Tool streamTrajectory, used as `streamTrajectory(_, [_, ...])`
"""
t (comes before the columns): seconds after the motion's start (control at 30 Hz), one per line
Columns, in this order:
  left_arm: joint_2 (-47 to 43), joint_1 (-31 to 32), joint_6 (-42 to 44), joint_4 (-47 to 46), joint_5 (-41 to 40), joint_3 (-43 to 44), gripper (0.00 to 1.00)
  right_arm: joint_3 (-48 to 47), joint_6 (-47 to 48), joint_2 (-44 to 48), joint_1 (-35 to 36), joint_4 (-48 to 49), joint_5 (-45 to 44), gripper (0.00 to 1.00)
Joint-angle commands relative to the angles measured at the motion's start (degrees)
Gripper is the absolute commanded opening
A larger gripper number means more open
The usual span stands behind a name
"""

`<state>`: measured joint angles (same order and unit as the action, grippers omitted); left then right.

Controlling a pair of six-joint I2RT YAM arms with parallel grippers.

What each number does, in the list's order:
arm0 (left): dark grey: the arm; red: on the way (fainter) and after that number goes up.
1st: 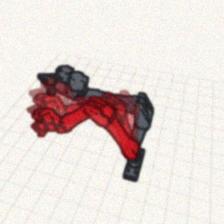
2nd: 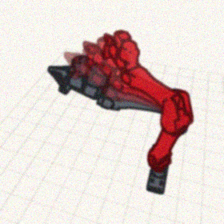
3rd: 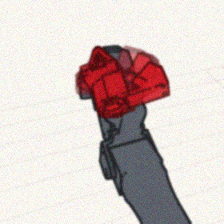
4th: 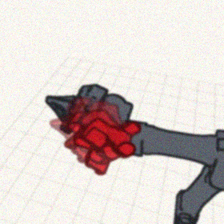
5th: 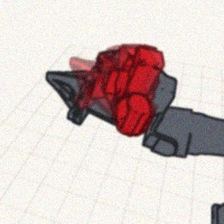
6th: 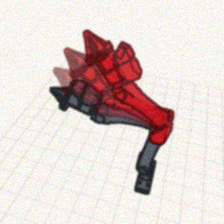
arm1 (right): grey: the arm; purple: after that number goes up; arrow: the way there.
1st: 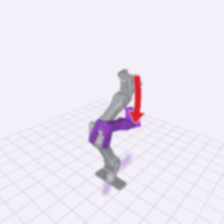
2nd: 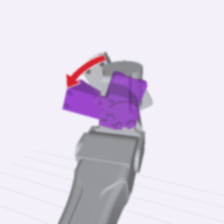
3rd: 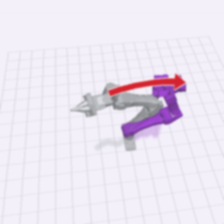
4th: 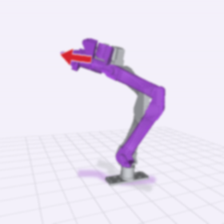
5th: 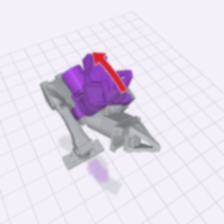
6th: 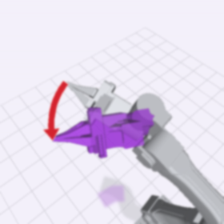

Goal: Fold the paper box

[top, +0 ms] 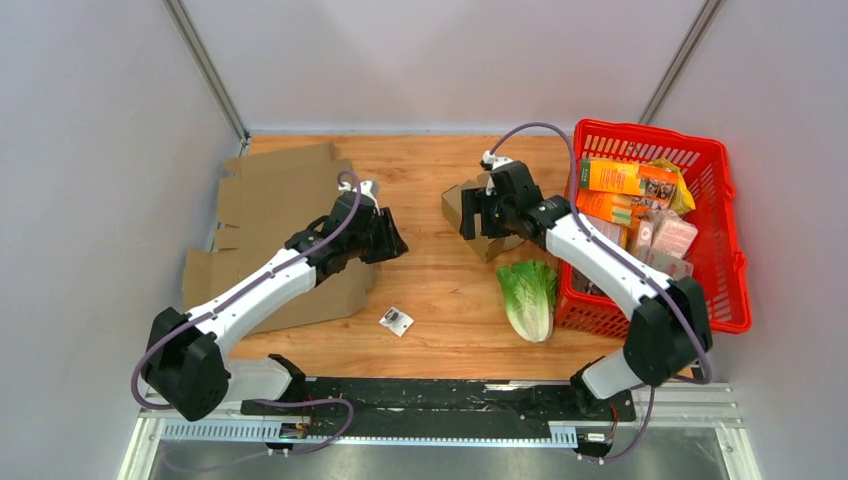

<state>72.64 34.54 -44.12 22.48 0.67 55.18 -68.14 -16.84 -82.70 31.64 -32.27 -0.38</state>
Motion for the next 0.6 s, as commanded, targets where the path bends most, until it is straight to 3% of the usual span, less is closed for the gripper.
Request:
streamTrajectory(0.0, [-1.4, -0.1, 4.6, -6.0, 4.0, -0.7, 0.47, -7.3, -0.8, -7.1, -2.7, 4.1, 2.8, 0.83])
streamTrajectory(0.1, [-0.6, -0.1, 6.8, -3.9, 5.4, 1.8, 0.47, -14.1, 3.6, -13.4, -3.6, 1.7, -3.4, 0.83])
streamTrajectory(0.27, [-1.2, -0.2, 8.1, -3.8, 5.8, 2.0, 0.47, -20.5, 7.3, -20.4, -5.5, -0.3, -0.5, 0.85])
streamTrajectory(0.4, [-1.4, -0.2, 8.9, -3.4, 6.4, 1.0, 0.47, -23.9, 11.9, -24.9, -8.3, 0.5, 13.5, 0.84])
streamTrajectory(0.57, [-3.1, -0.2, 9.3, -3.1, 6.1, -1.1, 0.46, -26.5, 14.0, -29.4, -9.5, 0.7, 21.7, 0.82])
